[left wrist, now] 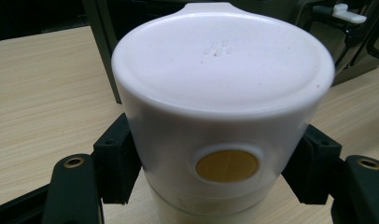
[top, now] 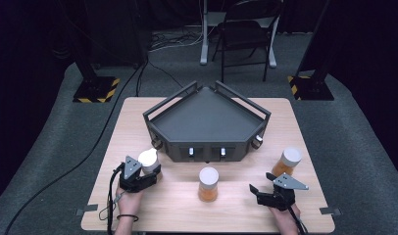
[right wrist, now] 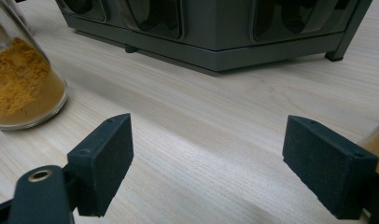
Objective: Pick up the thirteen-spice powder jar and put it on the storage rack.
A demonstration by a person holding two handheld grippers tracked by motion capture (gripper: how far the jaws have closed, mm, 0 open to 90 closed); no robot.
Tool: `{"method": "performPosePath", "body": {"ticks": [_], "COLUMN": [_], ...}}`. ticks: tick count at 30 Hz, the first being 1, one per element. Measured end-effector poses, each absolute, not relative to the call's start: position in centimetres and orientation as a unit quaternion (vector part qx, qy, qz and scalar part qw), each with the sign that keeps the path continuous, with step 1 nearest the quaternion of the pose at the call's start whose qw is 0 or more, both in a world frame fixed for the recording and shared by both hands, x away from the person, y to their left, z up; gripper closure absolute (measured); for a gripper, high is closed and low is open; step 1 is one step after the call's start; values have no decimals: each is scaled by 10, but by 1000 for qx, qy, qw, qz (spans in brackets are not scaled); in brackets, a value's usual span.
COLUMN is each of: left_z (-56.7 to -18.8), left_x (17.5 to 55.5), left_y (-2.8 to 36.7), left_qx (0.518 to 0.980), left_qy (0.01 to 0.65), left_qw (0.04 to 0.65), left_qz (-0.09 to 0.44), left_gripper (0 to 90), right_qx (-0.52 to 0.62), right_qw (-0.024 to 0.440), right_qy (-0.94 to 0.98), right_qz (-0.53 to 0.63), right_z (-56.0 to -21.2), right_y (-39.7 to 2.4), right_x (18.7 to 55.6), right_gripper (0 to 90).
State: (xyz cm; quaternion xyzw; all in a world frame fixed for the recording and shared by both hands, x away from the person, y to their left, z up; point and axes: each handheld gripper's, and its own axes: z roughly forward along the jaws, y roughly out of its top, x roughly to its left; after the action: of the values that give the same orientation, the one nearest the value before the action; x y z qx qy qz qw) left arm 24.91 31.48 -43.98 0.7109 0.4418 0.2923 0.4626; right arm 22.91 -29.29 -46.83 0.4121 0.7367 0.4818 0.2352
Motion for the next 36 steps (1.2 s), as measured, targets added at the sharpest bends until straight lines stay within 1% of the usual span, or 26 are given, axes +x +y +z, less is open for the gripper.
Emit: {"method": "performPosePath", "body": {"ticks": [6, 14, 36], "left_z": [-440, -435, -390], "left_x": [250, 247, 250], "left_y": [318, 320, 317], "left_qx": [703, 700, 707], "left_qy": [452, 451, 429], "left_qw": [468, 471, 475], "left_qz": [286, 291, 300], "left_gripper": [305, 306, 306], "right_qx": [412, 412, 410], "right_qw": [235, 236, 235], "right_qy": [737, 737, 739], "right_qz": [481, 481, 480], "right_z": [-468, -468, -468], "right_y": [-293, -293, -292], "right_x": [229, 229, 230], "right_gripper": [152, 153, 153]}}
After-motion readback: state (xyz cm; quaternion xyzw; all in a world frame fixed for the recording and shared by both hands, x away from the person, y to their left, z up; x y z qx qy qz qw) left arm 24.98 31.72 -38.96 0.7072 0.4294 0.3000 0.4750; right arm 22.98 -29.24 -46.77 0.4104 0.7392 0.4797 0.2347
